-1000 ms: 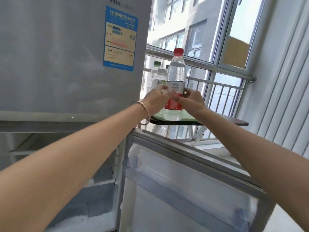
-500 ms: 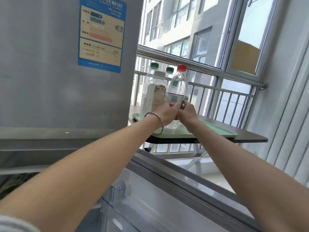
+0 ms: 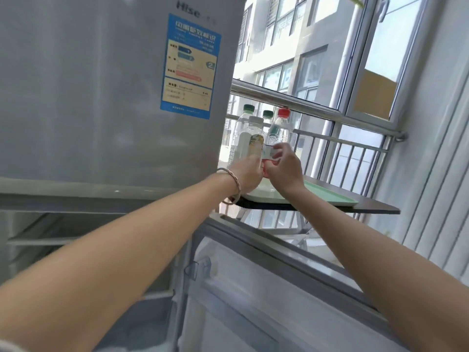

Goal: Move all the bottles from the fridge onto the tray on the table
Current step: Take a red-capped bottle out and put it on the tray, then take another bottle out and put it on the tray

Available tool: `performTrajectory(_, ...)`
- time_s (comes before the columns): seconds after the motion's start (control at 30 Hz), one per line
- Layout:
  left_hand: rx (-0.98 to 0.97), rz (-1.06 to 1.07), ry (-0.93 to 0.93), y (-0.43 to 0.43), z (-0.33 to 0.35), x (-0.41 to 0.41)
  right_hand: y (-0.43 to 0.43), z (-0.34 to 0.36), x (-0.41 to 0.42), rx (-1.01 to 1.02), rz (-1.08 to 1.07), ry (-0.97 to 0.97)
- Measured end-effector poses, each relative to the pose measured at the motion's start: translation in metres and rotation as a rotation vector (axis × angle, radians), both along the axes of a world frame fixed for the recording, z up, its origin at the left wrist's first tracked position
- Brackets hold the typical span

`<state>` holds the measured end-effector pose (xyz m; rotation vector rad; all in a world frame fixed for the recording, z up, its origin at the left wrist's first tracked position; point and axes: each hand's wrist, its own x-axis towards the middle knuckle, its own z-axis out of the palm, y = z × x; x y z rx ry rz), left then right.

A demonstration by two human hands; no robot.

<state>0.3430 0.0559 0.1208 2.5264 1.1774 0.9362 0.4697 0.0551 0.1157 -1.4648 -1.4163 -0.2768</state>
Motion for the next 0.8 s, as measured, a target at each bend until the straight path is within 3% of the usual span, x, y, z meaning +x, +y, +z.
performTrajectory(0.13, 0.268, 0.203, 0.247, -0.027, -0.003, -0.053, -0.033, 0.002, -0.052, -0.041, 0.044, -0.159)
performTrajectory(0.23, 0.314, 0.263, 0.347, -0.037, -0.014, -0.088, -0.048, -0.008, -0.087, -0.125, 0.099, -0.189)
performTrajectory(0.8, -0.18, 0.371, 0.621, -0.022, -0.186, -0.215, 0.001, -0.195, -0.215, -0.897, 0.407, -0.266)
